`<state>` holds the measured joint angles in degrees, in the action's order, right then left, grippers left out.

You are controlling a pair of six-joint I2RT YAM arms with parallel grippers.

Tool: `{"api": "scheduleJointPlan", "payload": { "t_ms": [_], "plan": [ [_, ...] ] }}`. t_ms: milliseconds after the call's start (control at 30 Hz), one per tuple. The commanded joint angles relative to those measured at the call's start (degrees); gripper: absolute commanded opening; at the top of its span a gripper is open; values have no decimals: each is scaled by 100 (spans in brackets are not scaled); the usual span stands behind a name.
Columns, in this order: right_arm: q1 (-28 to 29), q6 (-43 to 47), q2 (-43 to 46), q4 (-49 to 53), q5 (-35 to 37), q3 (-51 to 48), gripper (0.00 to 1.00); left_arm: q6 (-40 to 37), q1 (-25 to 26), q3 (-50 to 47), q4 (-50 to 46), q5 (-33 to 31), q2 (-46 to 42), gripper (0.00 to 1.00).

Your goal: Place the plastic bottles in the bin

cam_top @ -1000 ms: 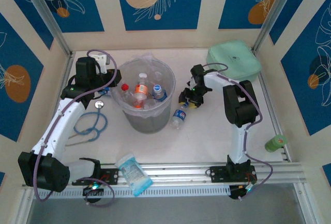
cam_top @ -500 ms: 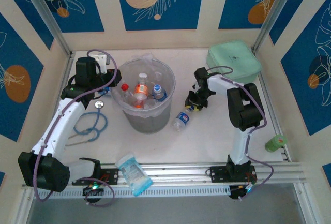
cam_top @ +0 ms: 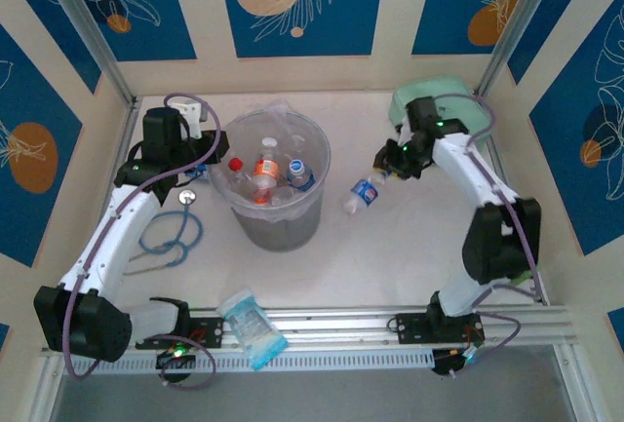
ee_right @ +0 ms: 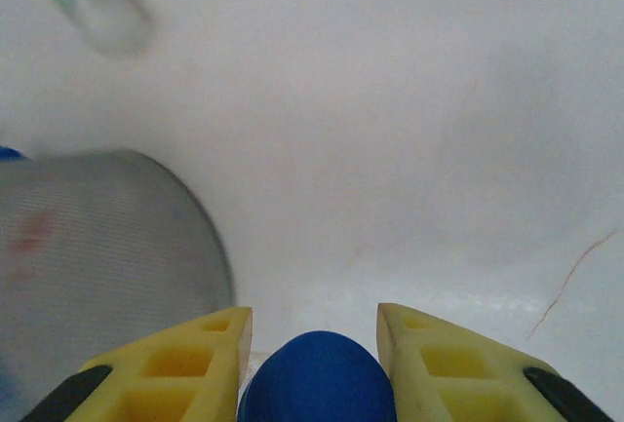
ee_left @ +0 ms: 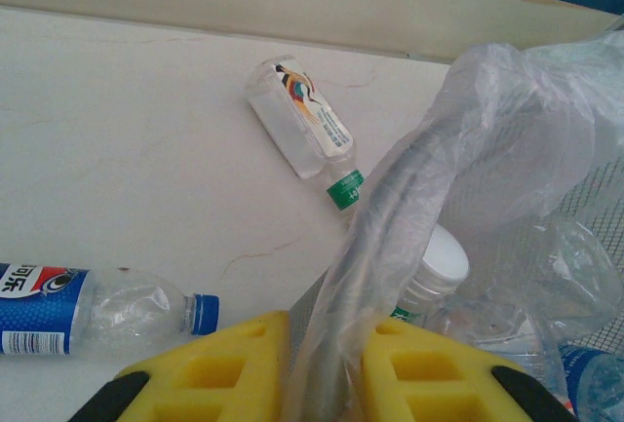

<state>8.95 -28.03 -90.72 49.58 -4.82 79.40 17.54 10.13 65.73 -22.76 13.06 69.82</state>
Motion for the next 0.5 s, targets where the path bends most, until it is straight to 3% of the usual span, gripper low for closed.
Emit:
{"api": "scheduleJointPlan", "payload": {
  "t_ms": [0,167,300,467],
  "plan": [
    [-57,166,848,63,15,593,4,-58,-43,-105,-413,-58,102,22],
    [-37,-134,1641,-580,-3,1183,0,16,-43,-129,-365,64,143,22],
    [234,-487,2127,-2098,-304,926,0,81,-23,-147,-328,152,169,22],
    [1218,-21,1926,-3347,-87,979,0,100,24,-153,-319,193,211,22]
  ]
}}
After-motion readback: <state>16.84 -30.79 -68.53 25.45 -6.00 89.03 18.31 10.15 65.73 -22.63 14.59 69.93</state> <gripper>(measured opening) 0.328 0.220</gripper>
